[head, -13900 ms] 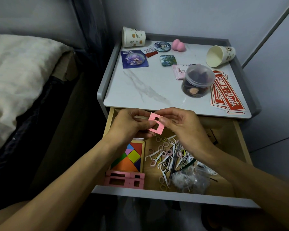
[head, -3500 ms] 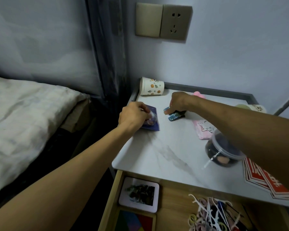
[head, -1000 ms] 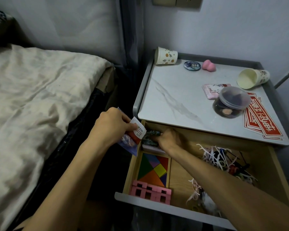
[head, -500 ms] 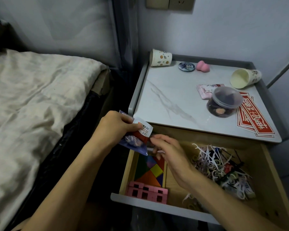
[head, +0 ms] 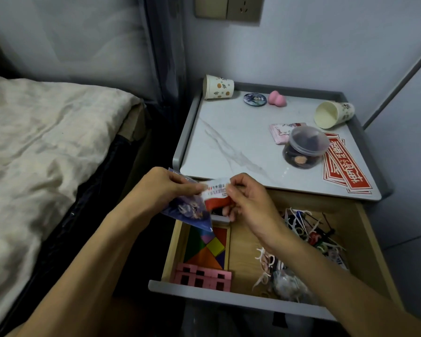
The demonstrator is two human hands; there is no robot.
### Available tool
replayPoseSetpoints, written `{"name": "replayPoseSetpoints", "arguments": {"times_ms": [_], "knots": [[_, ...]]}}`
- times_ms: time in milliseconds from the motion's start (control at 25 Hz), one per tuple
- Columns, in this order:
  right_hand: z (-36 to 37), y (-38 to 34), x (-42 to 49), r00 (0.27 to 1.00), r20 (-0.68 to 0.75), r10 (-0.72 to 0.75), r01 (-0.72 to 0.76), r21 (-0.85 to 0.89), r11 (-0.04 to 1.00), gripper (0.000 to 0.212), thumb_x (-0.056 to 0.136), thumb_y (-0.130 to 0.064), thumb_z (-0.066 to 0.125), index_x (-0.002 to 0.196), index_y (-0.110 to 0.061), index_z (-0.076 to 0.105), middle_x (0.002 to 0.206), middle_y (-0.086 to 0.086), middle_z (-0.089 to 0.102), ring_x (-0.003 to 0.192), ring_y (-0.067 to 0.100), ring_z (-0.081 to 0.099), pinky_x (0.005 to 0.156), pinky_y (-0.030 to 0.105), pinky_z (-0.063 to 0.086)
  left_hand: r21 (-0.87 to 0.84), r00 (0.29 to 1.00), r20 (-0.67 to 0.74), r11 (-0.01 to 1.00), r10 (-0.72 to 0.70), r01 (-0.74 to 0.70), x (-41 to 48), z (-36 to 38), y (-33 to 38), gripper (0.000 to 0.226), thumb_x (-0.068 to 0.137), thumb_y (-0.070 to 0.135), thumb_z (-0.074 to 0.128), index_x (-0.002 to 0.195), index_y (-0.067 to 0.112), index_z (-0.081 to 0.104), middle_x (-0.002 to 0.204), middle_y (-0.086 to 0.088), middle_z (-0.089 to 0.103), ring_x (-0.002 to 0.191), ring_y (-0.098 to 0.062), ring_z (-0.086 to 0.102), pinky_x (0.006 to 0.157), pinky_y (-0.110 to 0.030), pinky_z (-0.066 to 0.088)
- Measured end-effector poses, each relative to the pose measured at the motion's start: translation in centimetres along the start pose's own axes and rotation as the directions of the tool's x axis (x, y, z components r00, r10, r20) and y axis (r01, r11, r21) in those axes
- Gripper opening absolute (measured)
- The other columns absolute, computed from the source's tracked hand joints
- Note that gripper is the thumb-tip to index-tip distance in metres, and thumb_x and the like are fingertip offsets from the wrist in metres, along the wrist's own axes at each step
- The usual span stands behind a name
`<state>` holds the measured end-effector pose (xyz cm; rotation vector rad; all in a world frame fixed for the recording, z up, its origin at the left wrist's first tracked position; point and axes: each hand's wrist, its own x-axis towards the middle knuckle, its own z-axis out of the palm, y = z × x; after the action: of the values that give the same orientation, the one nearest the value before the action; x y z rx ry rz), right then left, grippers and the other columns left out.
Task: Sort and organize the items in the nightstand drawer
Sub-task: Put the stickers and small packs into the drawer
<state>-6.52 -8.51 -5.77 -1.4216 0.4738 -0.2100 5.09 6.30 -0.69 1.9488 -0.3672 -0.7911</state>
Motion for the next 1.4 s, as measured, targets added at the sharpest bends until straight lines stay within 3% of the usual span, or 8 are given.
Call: {"name": "replayPoseSetpoints", "arguments": {"times_ms": [160,320,400,480,720,880,1120,1400], "knots": [[-0.1,-0.4,0.4,0.999,0.025,-0.032,0.037,-0.217,0.975,0.008,0.098,-0.010,0.056,0.091,-0.013,0.060,0.073,0.002,0.066,0.048,0.008,0.049,0.044,0.014,0.036,0.160,0.996,0.083,0.987,-0.021,0.008,0.0,0.2,0.1,0.013,0.077,0.020,0.080,0.068,0.012,0.075,0.068,0.004,0.074,0.062,-0.004,0.069,0.053,-0.010,0.049],[0.6,0.2,-0.1,0.977,0.036,0.209,-0.212,0.236,0.949,0.016,0.090,-0.012,0.065,0.104,-0.005,0.068,0.084,0.005,0.072,0.061,0.006,0.059,0.053,0.016,0.046,0.171,1.000,0.017,0.985,0.012,-0.015,0.5,0.2,-0.3,0.009,0.080,0.015,0.078,0.073,0.009,0.076,0.063,0.010,0.071,0.060,0.001,0.067,0.050,-0.009,0.048],[0.9,0.9,-0.7,0.947,0.113,0.299,-0.320,0.299,0.899,0.020,0.089,-0.012,0.066,0.107,-0.003,0.069,0.085,0.006,0.072,0.065,0.007,0.061,0.056,0.017,0.046,0.187,0.999,-0.003,0.982,0.041,-0.039,0.7,0.2,-0.4,0.009,0.080,0.014,0.078,0.072,0.010,0.076,0.062,0.010,0.071,0.058,0.001,0.066,0.053,-0.010,0.049],[0.8,1.7,-0.7,0.949,0.120,0.291,-0.311,0.227,0.923,0.020,0.094,-0.013,0.060,0.110,-0.004,0.069,0.084,0.007,0.071,0.068,0.010,0.061,0.056,0.018,0.046,0.249,0.998,0.005,0.967,0.063,-0.062,0.7,0.1,-0.6,0.011,0.080,0.016,0.079,0.070,0.016,0.076,0.066,0.007,0.072,0.063,-0.002,0.067,0.062,-0.016,0.051],[-3.4,5.2,2.3,0.931,-0.225,0.287,-0.323,-0.144,0.936,0.015,0.097,-0.003,0.055,0.096,0.011,0.062,0.067,0.012,0.059,0.052,0.015,0.052,0.045,0.019,0.046,0.388,0.983,-0.099,0.915,0.156,-0.106,1.2,-2.4,-1.0,0.025,0.078,0.011,0.078,0.066,0.031,0.071,0.062,0.017,0.066,0.061,0.006,0.059,0.061,-0.013,0.041],[-3.0,7.6,4.7,0.899,-0.302,0.317,-0.387,-0.209,0.898,0.026,0.096,-0.007,0.061,0.070,-0.001,0.057,0.053,0.010,0.055,0.033,0.010,0.050,0.036,0.019,0.043,0.415,0.989,-0.071,0.905,0.132,-0.091,1.3,-2.1,-1.2,0.026,0.079,0.007,0.076,0.068,0.029,0.070,0.076,0.013,0.066,0.075,-0.003,0.060,0.068,-0.020,0.041],[-1.1,8.6,6.6,0.895,-0.345,0.283,-0.390,-0.295,0.872,0.025,0.095,-0.014,0.063,0.074,-0.008,0.051,0.054,0.009,0.055,0.029,0.007,0.047,0.031,0.016,0.033,0.380,0.988,-0.082,0.921,0.132,-0.092,1.7,-2.5,-1.5,0.020,0.079,0.008,0.077,0.072,0.025,0.070,0.079,0.010,0.066,0.078,-0.003,0.060,0.067,-0.020,0.042],[-1.2,8.7,6.7,0.915,-0.347,0.207,-0.375,-0.540,0.753,0.041,0.090,-0.028,0.070,0.055,-0.009,0.059,0.057,0.010,0.062,0.052,0.020,0.056,0.058,0.034,0.051,0.391,0.989,-0.061,0.915,0.134,-0.100,2.0,-2.6,-1.8,0.024,0.078,0.007,0.078,0.070,0.026,0.065,0.079,0.009,0.064,0.079,-0.009,0.059,0.072,-0.026,0.042]]}}
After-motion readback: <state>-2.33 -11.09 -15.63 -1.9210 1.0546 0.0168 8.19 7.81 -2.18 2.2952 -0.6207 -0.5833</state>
